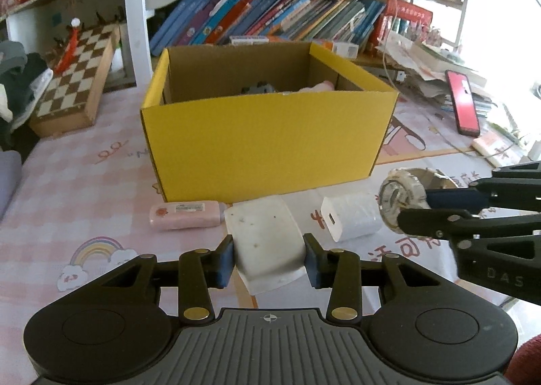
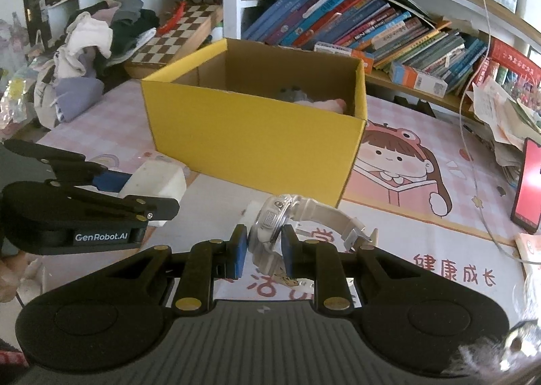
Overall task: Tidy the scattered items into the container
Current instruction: 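Grasp the white block with the left gripper while the right gripper carries the watch toward the box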
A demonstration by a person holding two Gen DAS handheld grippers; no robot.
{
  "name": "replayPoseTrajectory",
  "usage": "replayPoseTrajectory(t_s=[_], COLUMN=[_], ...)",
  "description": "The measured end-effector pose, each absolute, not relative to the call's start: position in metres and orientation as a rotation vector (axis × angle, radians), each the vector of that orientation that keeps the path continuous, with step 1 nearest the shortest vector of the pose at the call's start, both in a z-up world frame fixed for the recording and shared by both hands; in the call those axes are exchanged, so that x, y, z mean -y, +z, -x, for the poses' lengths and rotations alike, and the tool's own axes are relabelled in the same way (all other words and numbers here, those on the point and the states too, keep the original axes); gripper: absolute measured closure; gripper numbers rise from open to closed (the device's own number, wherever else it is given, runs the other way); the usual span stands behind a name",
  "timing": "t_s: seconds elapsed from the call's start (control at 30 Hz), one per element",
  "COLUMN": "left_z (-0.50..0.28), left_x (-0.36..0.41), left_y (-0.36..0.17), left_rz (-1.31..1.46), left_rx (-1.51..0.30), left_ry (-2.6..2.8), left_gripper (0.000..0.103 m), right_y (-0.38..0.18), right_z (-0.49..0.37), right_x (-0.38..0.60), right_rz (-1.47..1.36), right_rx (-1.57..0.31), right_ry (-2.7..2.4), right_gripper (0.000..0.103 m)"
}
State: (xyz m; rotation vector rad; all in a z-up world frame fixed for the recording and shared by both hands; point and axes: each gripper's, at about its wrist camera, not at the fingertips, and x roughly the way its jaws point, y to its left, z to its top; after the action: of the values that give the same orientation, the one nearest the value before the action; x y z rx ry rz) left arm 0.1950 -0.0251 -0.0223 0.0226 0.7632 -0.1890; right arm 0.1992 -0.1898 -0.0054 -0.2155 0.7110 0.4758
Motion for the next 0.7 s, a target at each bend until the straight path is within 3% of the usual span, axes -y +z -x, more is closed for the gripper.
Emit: replayPoseTrajectory(t_s=[0.7], left_z=[-0.166], left_x=[0.016], left_y=[0.037], left_rz=[-0.084], left_rx=[-0.586], left_ry=[-0.245], left_gripper=[0.063], right_y=[0.044], right_z=[-0.181], right_x=[0.176], right_rz=[0.168], right_rx=[-0.552], right_ry=[0.495], right_gripper=[0.083])
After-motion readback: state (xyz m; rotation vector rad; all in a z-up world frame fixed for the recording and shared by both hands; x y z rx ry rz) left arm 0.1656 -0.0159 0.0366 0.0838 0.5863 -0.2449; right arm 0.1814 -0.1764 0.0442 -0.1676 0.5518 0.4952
